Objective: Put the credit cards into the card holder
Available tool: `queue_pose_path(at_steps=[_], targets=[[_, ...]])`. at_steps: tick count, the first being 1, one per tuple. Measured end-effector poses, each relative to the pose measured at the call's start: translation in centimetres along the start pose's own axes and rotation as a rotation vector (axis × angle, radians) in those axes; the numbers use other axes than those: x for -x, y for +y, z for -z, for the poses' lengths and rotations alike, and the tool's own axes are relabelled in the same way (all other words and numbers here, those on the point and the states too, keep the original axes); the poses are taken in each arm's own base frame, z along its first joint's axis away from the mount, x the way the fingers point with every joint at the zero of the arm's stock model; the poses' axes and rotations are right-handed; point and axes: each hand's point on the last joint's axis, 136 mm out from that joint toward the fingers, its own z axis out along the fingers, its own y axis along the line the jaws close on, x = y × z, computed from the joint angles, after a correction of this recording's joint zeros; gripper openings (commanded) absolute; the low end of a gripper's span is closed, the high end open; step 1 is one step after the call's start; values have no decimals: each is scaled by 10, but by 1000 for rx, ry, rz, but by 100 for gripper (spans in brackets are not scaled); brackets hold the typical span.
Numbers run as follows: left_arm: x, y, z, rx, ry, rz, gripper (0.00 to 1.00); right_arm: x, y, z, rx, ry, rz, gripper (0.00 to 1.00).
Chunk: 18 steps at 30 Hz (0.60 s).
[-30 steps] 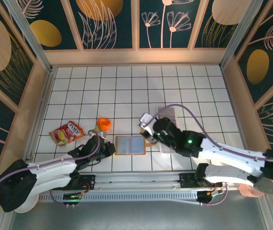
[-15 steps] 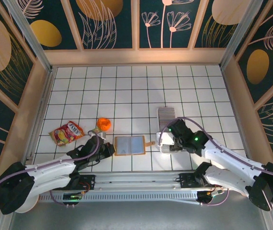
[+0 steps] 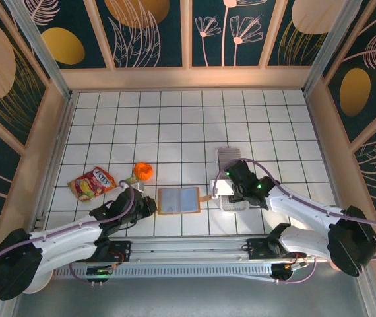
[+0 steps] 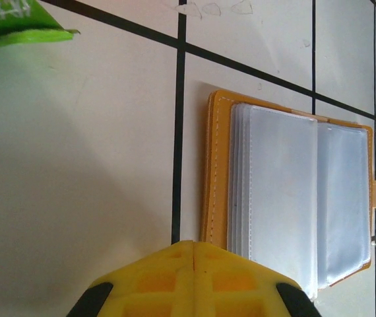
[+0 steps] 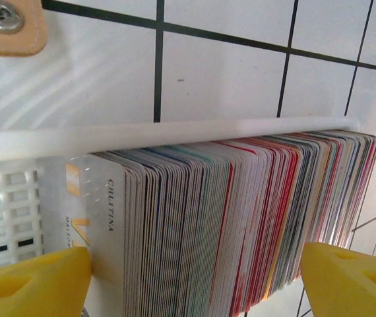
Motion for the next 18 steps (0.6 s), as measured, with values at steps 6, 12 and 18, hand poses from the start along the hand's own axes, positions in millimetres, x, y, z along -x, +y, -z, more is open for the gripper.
queue_pose_path(at_steps=[6, 12, 18], targets=[[1, 1, 0, 3, -5, 0, 3, 0, 2, -1, 10, -1, 14, 70], [0, 2, -1, 9, -3, 1, 2, -1, 1, 1, 5, 0, 25, 55], [-1, 5, -2, 21, 5, 1, 0, -2, 3, 4, 10, 0, 28, 40]])
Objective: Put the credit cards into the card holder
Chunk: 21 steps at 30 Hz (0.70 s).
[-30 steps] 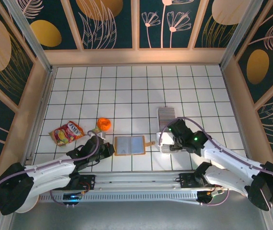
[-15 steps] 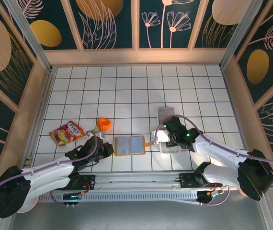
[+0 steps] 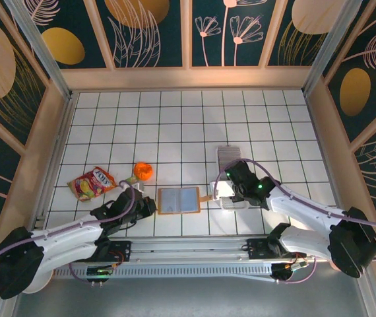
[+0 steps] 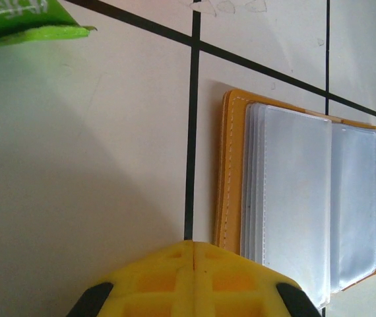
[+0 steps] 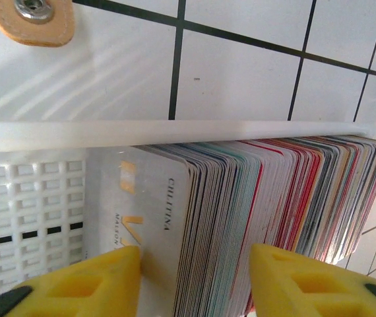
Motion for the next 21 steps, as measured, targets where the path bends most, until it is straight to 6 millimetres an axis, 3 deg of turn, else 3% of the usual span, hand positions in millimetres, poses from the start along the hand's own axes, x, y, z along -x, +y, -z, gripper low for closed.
queue_pose_path(at_steps=[10, 21], targets=[[0, 1, 0, 3, 2, 0, 0, -1, 2, 5, 4, -3, 1, 20], [0, 1, -1, 3, 2, 0, 0, -1, 1, 9, -5, -12, -3, 7]])
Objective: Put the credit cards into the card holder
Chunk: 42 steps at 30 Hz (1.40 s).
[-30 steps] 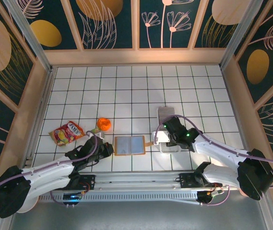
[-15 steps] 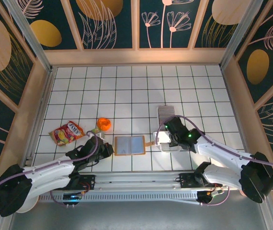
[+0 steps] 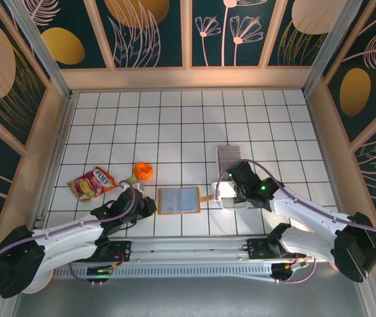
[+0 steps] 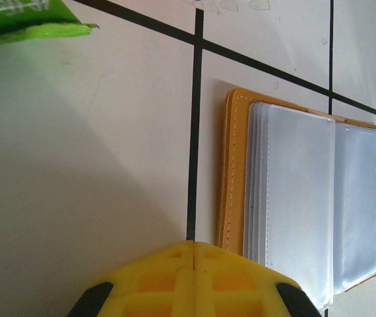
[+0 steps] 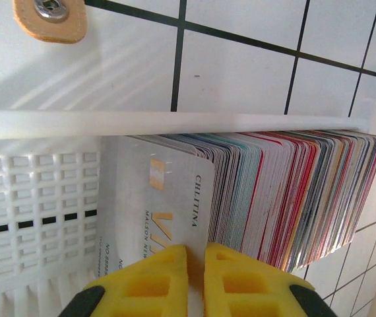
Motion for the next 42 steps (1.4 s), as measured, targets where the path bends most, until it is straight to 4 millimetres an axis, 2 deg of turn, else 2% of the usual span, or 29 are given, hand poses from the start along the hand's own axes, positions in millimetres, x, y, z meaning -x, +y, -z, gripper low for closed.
queue_pose_path(at_steps=[6, 14, 20, 25, 29, 32, 34, 38, 40, 42], targets=[[0, 0, 0, 0, 0, 0, 0, -1, 2, 1, 9, 5, -11, 7], [0, 0, 0, 1, 0, 0, 0, 3, 16, 11, 102, -5, -63, 0], [0, 0, 0, 0, 0, 0, 0, 10, 15, 30, 139, -28, -118, 0], [3, 0, 2, 11, -12, -3, 0, 30, 0, 57, 119, -91, -202, 0], [9, -2, 7, 2, -46, -3, 3, 61, -32, 86, 72, -206, -405, 0], [15, -7, 11, -18, -75, -2, 3, 83, -59, 104, 39, -321, -659, 0], [17, -9, 12, -27, -83, -2, 3, 93, -71, 109, 44, -378, -867, 0], [18, -13, 13, -38, -82, -2, 2, 109, -83, 105, 138, -456, -1281, 0], [18, -17, 13, -51, -80, -1, 2, 116, -79, 93, 221, -466, -1468, 0], [18, -21, 13, -67, -72, 0, 2, 120, -64, 75, 325, -445, -1642, 0]])
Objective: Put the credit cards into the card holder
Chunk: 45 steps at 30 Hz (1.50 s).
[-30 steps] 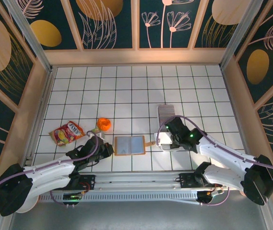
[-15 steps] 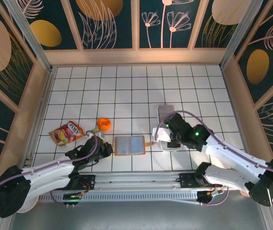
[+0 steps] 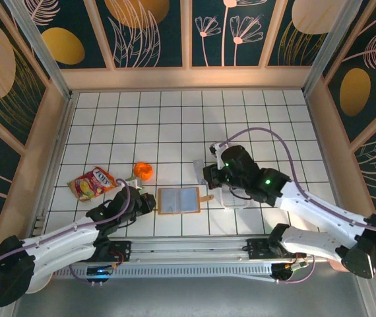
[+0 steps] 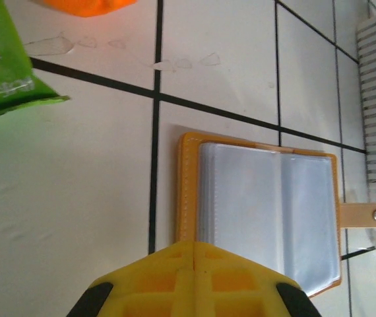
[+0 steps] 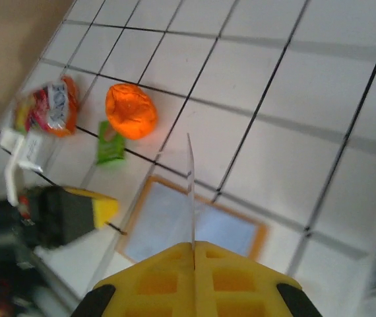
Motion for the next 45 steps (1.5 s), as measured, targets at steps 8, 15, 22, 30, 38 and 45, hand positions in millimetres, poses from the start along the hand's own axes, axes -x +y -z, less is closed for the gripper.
queue_pose_path(at_steps=[8, 15, 22, 30, 38, 45], targets=[[-7, -6, -8, -14, 50, 0, 0, -69, -25, -47, 13, 170, -422, 0], [-12, -4, -14, -6, 79, 1, 0, -71, -12, -69, 70, 196, -489, 0], [-18, 4, -18, 22, 107, 2, 0, -91, -20, -89, 27, 258, -489, 0], [-19, 5, -19, 29, 111, 2, 0, -102, -11, -100, 41, 295, -459, 0], [-20, 6, -20, 30, 111, 2, 0, -98, -2, -101, 77, 277, -420, 0], [-20, 6, -20, 30, 111, 2, 0, -101, -9, -106, 55, 274, -383, 0]])
